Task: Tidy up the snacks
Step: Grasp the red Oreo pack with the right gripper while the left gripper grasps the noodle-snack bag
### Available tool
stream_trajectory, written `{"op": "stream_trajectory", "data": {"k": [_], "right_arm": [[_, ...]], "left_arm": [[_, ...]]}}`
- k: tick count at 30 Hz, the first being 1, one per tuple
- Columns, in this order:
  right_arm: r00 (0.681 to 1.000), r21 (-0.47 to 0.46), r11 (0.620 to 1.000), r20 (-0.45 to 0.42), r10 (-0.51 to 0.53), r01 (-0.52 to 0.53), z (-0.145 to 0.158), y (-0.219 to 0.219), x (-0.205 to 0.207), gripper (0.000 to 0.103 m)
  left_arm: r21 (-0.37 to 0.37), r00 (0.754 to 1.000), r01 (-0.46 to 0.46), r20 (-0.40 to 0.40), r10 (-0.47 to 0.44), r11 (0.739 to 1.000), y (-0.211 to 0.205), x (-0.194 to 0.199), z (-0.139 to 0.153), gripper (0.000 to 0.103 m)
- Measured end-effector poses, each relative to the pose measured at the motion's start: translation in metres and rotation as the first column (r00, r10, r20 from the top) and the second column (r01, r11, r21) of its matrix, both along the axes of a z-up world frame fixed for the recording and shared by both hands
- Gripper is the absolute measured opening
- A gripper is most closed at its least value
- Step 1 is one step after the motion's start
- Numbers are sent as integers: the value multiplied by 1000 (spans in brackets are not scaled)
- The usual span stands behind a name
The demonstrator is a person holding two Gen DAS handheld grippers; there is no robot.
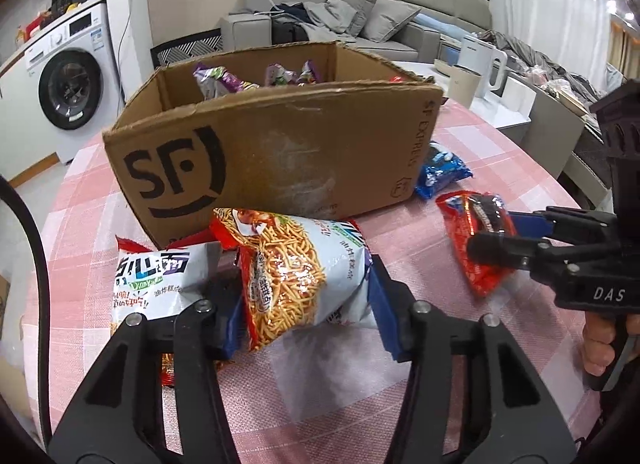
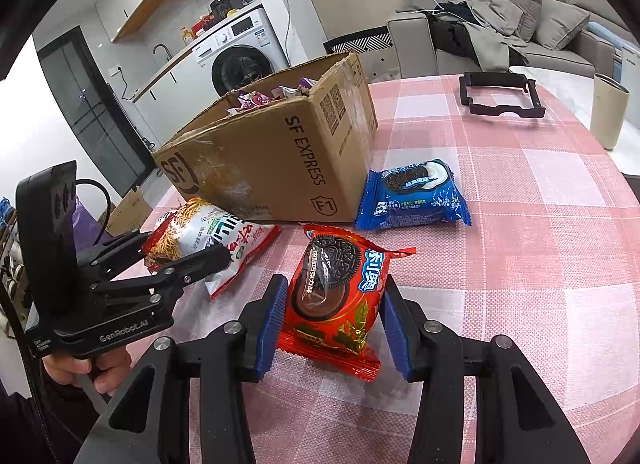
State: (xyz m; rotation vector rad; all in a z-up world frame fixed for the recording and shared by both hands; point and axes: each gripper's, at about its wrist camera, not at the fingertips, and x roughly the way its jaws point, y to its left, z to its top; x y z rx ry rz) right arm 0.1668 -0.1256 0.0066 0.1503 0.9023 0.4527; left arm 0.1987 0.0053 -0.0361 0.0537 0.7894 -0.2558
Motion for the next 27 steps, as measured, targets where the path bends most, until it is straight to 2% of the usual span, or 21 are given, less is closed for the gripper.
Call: {"op": "stream_trajectory", "data": {"k": [12,27], "right_arm": [[1000,12,1000,8,-8,8,1,-3,-1,47],[998,31,999,60,5,-7,15,2,-6,47]], "left_arm": [[-15,1000,3,15,-3,1000,3,-3,3,49],[-70,998,-10,65,14,998,20,-21,23,50]]}}
